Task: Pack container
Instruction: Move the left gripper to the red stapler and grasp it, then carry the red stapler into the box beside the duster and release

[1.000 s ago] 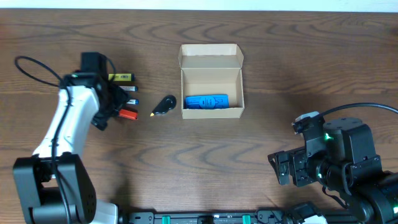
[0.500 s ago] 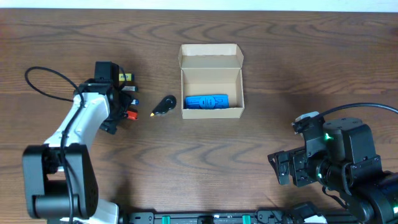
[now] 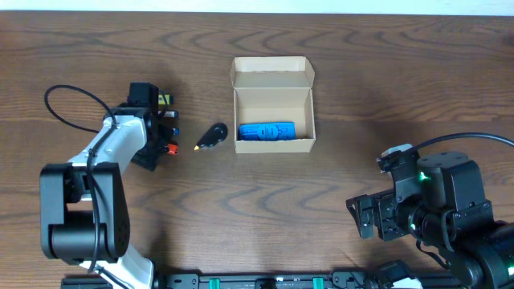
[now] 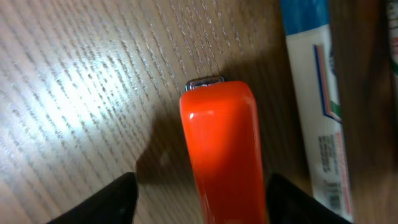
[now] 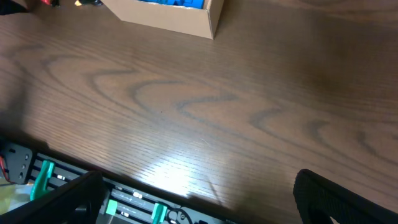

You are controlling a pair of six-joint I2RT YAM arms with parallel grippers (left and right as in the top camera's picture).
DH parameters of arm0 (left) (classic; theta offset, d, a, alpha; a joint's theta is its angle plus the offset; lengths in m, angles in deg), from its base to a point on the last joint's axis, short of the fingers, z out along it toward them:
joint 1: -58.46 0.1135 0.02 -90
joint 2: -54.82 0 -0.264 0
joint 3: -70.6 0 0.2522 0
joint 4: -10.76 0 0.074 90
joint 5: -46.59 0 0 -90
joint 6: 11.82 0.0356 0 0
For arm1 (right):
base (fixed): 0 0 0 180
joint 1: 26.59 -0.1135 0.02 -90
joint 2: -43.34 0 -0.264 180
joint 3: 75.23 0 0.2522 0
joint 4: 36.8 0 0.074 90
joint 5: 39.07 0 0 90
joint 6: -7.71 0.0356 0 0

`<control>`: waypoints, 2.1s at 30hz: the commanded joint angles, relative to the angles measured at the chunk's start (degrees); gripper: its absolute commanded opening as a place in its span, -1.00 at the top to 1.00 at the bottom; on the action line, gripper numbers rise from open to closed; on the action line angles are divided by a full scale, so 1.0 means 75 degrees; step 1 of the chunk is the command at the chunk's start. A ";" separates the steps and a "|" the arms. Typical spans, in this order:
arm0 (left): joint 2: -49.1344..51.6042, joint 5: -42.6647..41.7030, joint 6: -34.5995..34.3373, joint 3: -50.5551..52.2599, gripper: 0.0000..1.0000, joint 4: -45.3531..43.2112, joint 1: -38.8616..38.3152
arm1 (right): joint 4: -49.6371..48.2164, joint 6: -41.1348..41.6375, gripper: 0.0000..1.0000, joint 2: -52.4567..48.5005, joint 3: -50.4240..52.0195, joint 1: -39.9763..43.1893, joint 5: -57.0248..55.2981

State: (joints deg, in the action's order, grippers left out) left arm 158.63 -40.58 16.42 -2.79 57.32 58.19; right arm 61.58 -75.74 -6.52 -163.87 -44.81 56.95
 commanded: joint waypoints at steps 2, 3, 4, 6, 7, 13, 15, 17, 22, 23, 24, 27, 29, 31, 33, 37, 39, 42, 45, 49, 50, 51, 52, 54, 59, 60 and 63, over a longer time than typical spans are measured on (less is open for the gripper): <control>0.0370 0.0017 -0.0026 0.0052 -0.21 -0.0041 -0.0015 | 0.0006 0.0061 -0.98 -0.0003 0.0009 0.0061 0.0029; 0.0393 0.0015 -0.0026 0.0052 -0.20 -0.0052 -0.0015 | 0.0006 0.0061 -0.99 -0.0003 0.0009 0.0061 0.0029; 0.0396 0.0017 -0.0026 0.0052 -0.15 -0.0070 -0.0015 | 0.0006 0.0061 -0.99 -0.0003 0.0009 0.0061 0.0029; 0.0399 0.0017 -0.0026 0.0052 -0.06 -0.0079 -0.0015 | 0.0006 0.0061 -0.99 -0.0003 0.0009 0.0061 0.0029; 0.0399 0.0017 -0.0026 0.0052 0.02 -0.0093 -0.0015 | 0.0006 0.0061 -0.99 -0.0003 0.0009 0.0061 0.0029; 0.0399 0.0006 0.0006 0.0050 0.58 -0.0090 -0.0015 | 0.0006 0.0061 -0.99 -0.0003 0.0009 0.0061 0.0029; 0.0399 -0.0099 0.0128 0.0032 0.69 -0.0093 -0.0015 | 0.0006 0.0061 -0.99 -0.0003 0.0009 0.0061 0.0029; 0.0396 -0.0140 0.0274 -0.0015 0.79 -0.0082 -0.0009 | 0.0006 0.0061 -0.99 -0.0003 0.0009 0.0061 0.0029; 0.0146 -0.0580 0.1078 -0.0452 0.88 0.0443 0.0055 | 0.0006 0.0061 -0.99 -0.0003 0.0009 0.0061 0.0029; 0.0073 -0.0580 0.1145 -0.0568 0.88 0.0635 0.0058 | 0.0006 0.0061 -0.99 -0.0003 0.0009 0.0061 0.0029; -0.0047 -0.0580 0.1309 -0.0743 0.88 0.0886 0.0055 | 0.0006 0.0061 -0.98 -0.0003 0.0009 0.0061 0.0029; -0.0472 -0.0583 0.2002 -0.1247 0.88 0.1440 0.0047 | 0.0006 0.0061 -0.98 -0.0003 0.0009 0.0061 0.0029; -0.0836 -0.0606 0.2879 -0.1582 0.88 0.1556 -0.0017 | 0.0006 0.0061 -0.98 -0.0003 0.0009 0.0061 0.0029; -0.1186 -0.0755 0.3873 -0.1871 0.88 0.1483 -0.0117 | 0.0006 0.0061 -0.99 -0.0003 0.0009 0.0061 0.0029; -0.1536 -0.1105 0.5149 -0.2209 0.88 0.1384 -0.0265 | 0.0006 0.0061 -0.99 -0.0003 0.0009 0.0061 0.0029; -0.1839 -0.1705 0.6939 -0.2932 0.89 0.1378 -0.0697 | 0.0006 0.0061 -0.98 -0.0003 0.0009 0.0061 0.0029; -0.1842 -0.2008 0.7694 -0.3319 0.88 0.1390 -0.1020 | 0.0006 0.0061 -0.99 -0.0003 0.0009 0.0061 0.0029; -0.1789 -0.2075 0.8880 -0.3762 0.88 0.1378 -0.1635 | 0.0006 0.0061 -0.98 -0.0003 0.0009 0.0061 0.0029; -0.1673 -0.2078 1.0191 -0.4062 0.88 0.1361 -0.2326 | 0.0006 0.0061 -0.98 -0.0003 0.0009 0.0061 0.0029; -0.1460 -0.2066 1.2339 -0.4141 0.89 0.1256 -0.3279 | 0.0006 0.0061 -0.99 -0.0003 0.0009 0.0061 0.0029; -0.1387 -0.2040 1.2855 -0.4141 0.89 0.1250 -0.3471 | 0.0006 0.0061 -0.99 -0.0003 0.0009 0.0061 0.0029; -0.1300 -0.2008 1.3379 -0.4141 0.90 0.1244 -0.3663 | 0.0006 0.0061 -0.99 -0.0003 0.0009 0.0061 0.0029; -0.1131 -0.1923 1.4204 -0.4141 0.89 0.1207 -0.3928 | 0.0006 0.0061 -0.99 -0.0003 0.0009 0.0061 0.0029; -0.0883 -0.1746 1.5201 -0.4141 0.89 0.1119 -0.4162 | 0.0006 0.0061 -0.99 -0.0003 0.0009 0.0061 0.0029; -0.0195 -0.1148 1.6454 -0.4141 0.89 0.0717 -0.4325 | 0.0006 0.0061 -0.99 -0.0003 0.0009 0.0061 0.0029; -0.0050 -0.1154 1.6579 -0.4141 0.88 0.0635 -0.4310 | 0.0006 0.0061 -0.99 -0.0003 0.0009 0.0061 0.0029; 0.0297 -0.1151 1.7130 -0.4141 0.89 0.0618 -0.4261 | 0.0006 0.0061 -0.99 -0.0003 0.0009 0.0061 0.0029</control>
State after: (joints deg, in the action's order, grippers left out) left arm 158.94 -50.85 135.72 -32.65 62.17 25.64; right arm 61.58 -75.72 -6.52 -163.87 -44.81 56.95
